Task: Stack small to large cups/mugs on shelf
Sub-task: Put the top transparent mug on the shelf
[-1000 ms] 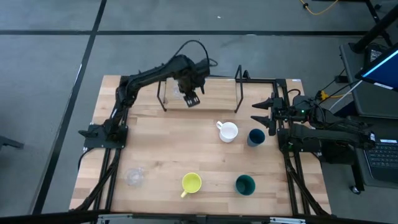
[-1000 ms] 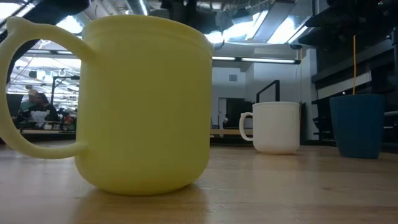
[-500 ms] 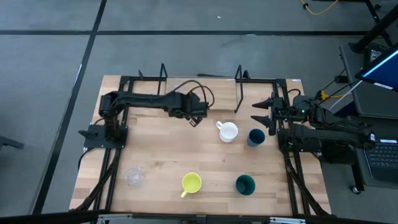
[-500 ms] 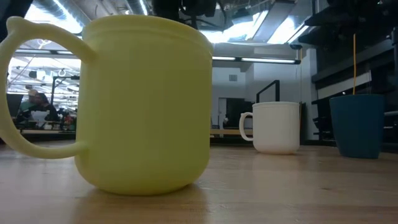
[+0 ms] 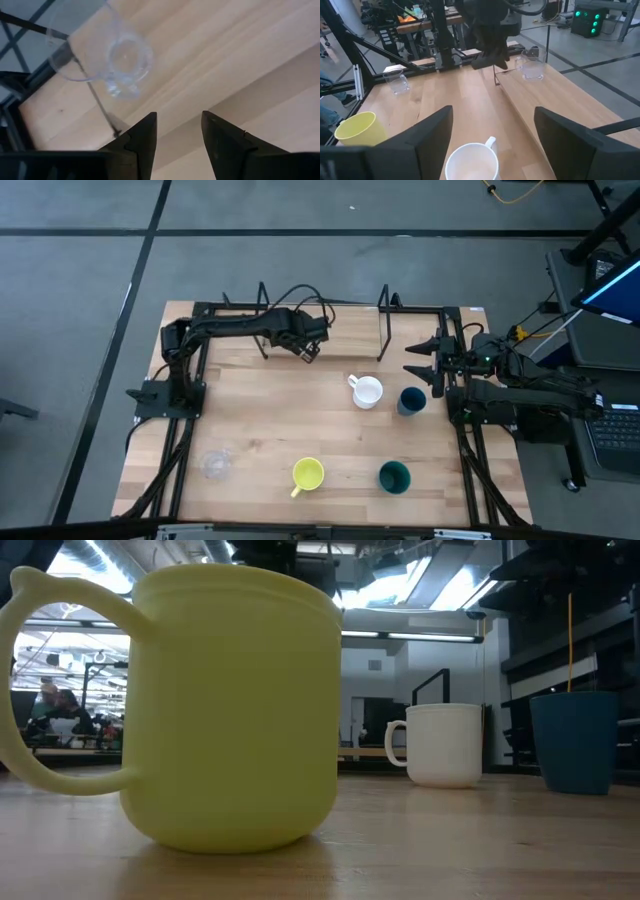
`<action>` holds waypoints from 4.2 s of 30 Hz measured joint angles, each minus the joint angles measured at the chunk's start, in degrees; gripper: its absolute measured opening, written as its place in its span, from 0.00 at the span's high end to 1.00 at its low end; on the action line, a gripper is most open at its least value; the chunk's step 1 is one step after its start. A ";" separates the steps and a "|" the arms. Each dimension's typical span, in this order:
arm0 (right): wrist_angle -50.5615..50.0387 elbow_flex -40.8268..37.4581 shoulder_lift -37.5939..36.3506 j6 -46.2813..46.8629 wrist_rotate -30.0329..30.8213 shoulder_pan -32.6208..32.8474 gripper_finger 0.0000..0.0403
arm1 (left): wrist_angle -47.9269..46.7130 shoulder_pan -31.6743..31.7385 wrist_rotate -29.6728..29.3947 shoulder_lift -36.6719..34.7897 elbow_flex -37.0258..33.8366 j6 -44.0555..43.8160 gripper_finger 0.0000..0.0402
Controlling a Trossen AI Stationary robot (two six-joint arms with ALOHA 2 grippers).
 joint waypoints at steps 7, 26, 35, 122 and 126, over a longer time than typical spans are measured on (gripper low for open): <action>-0.02 0.00 0.00 -0.26 0.00 0.00 0.30 | -3.19 2.35 -2.50 -0.59 0.02 -3.99 0.63; -0.09 0.00 0.00 -0.40 0.00 0.02 0.30 | -2.14 7.66 3.12 0.00 -0.48 -1.30 0.63; -0.09 0.00 0.00 -0.40 0.00 0.02 0.30 | -0.69 8.73 4.14 0.68 -0.52 -1.08 0.63; 1.73 0.00 -0.02 -3.20 -0.50 0.02 0.30 | 10.95 17.08 18.37 5.97 8.98 15.20 0.65; 1.73 0.00 -0.02 -3.20 -0.52 0.02 0.30 | 11.26 17.32 16.35 5.97 8.98 15.20 0.65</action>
